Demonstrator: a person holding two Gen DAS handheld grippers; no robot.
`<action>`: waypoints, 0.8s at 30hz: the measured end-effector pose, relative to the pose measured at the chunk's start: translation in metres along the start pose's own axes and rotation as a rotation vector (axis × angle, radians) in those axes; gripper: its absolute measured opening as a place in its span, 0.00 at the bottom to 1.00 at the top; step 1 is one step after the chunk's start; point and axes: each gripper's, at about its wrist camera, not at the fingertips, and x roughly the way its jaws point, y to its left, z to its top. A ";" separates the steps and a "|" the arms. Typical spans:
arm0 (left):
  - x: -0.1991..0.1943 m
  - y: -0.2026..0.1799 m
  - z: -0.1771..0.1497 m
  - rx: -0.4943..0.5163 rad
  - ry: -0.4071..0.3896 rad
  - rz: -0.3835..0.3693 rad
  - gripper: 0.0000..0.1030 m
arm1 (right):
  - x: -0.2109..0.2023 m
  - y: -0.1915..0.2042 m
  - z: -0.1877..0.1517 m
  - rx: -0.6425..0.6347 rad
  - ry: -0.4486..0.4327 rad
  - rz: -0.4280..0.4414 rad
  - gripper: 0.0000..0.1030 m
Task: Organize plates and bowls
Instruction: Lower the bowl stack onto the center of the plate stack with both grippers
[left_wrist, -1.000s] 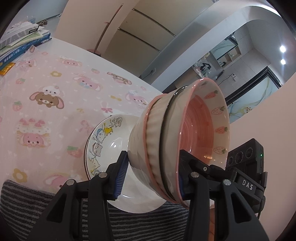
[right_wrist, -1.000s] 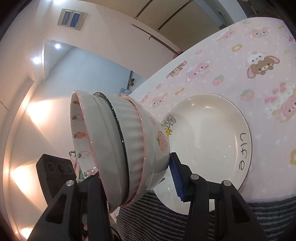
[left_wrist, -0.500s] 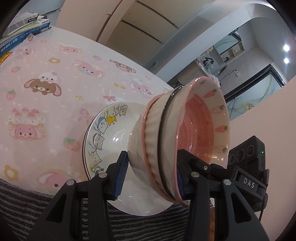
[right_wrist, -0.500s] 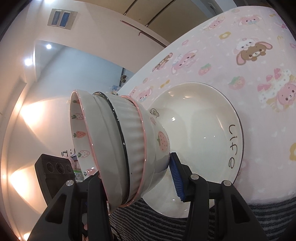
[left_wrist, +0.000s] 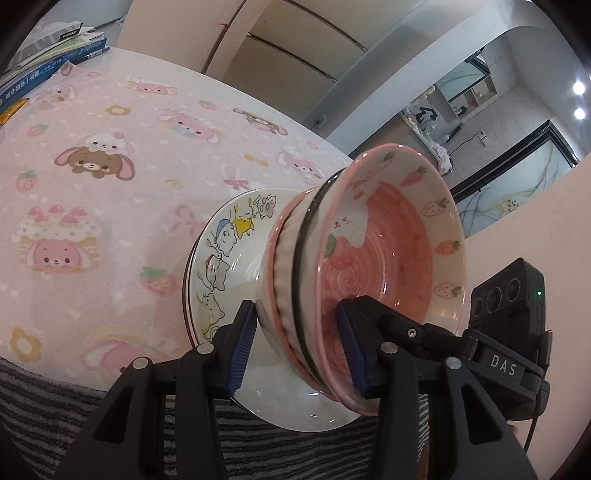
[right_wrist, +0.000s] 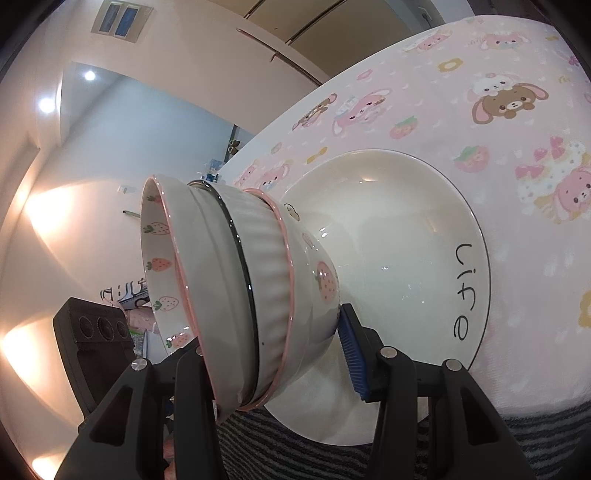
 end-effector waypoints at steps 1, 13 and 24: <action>0.000 0.000 0.000 0.003 0.000 0.003 0.42 | 0.000 0.001 -0.001 -0.006 -0.002 -0.007 0.47; 0.009 0.001 -0.004 0.022 0.031 0.027 0.42 | 0.000 0.011 -0.006 -0.080 -0.024 -0.115 0.47; 0.009 -0.004 -0.006 0.072 0.010 0.049 0.39 | 0.000 0.011 -0.008 -0.094 -0.013 -0.138 0.47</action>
